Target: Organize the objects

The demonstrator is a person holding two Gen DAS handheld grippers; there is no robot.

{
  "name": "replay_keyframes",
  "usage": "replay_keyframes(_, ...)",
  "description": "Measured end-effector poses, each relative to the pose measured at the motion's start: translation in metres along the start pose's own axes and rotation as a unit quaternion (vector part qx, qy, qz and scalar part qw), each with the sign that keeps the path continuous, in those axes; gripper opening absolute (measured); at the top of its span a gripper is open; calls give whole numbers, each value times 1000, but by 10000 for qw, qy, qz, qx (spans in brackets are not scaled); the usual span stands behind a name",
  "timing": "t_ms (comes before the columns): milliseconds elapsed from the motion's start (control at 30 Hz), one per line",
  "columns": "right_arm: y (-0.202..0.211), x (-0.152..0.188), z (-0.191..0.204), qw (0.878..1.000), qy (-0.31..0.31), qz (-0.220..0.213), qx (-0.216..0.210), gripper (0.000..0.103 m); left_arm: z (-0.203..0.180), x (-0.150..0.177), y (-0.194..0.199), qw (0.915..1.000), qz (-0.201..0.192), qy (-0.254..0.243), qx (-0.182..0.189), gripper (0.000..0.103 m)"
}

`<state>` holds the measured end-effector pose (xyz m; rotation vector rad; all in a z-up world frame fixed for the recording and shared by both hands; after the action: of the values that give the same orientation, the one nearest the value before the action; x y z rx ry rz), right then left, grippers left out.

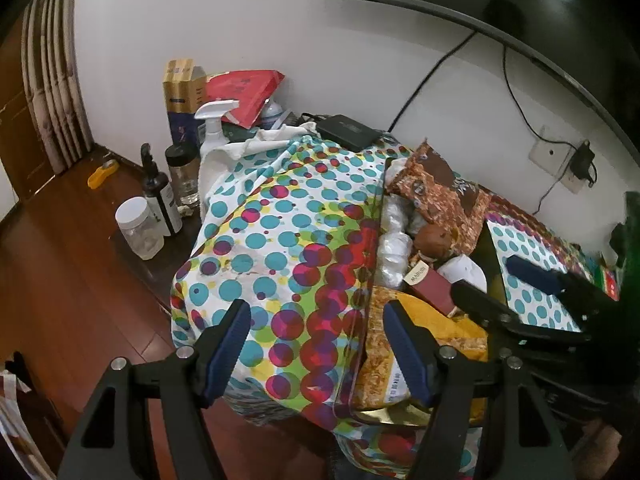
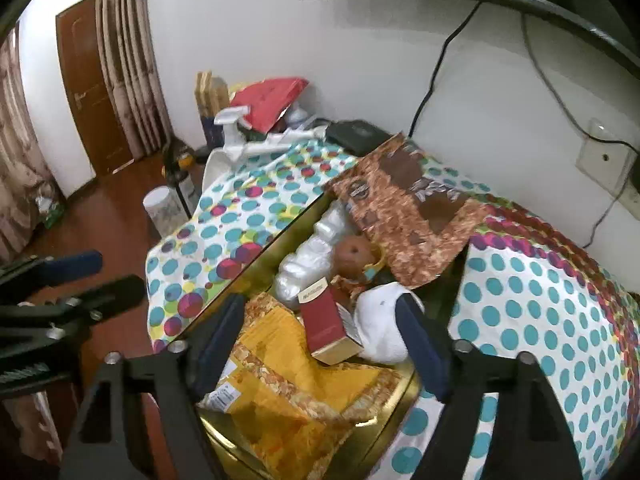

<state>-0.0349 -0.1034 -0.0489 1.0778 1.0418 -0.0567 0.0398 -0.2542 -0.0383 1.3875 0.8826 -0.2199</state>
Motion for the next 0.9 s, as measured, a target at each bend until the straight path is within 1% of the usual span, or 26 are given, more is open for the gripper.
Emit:
replay_keyframes(33,3,0,-2,10000,-15,-9,29,81,-2,0,0,10000,3,-9,3,71)
replay_keyframes(100,13,2,-8,9999,-94,-44,110,97,-6,0,0,10000,35,-29,31,71)
replay_keyframes(233,35,11,-16,9996,40,-33,280,103,-16,1,-1,9999,100,-75,14,71)
replay_keyframes(367,57,23,-22,9993,111,-93,332,103,-29,2,1,9996,114,-237,-33,71)
replay_keyframes(467,73,33,-29,9997,-34,-130,220,103,-39,4,3,9994,114,-319,12,71)
replay_keyframes(533,82,39,-35,9996,-134,-124,195,103,-45,4,5,9993,103,-371,-36,71)
replay_keyframes(600,87,44,-39,9996,-188,-90,177,103,-52,4,7,9989,69,-463,-28,71)
replay_keyframes(700,93,50,-44,9995,-282,-33,137,103,-60,3,8,9982,132,-561,-180,71)
replay_keyframes(800,94,54,-44,9993,-349,124,86,103,-67,2,7,9975,166,-673,-159,71)
replay_keyframes(900,95,56,-41,9991,-367,188,39,103,-75,1,6,9966,252,-771,-124,71)
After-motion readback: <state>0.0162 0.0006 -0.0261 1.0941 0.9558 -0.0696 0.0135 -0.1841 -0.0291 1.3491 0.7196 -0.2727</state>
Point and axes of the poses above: each gripper's, at about its wrist camera, not at the fingertips, and y roughly against the way its jaws point, z to its left, x to its underside, the point moved 3 cm from there along -y, roughly the way its jaws point, and after that the axes turned 3 degrees about -x, right-handed, at the moved point
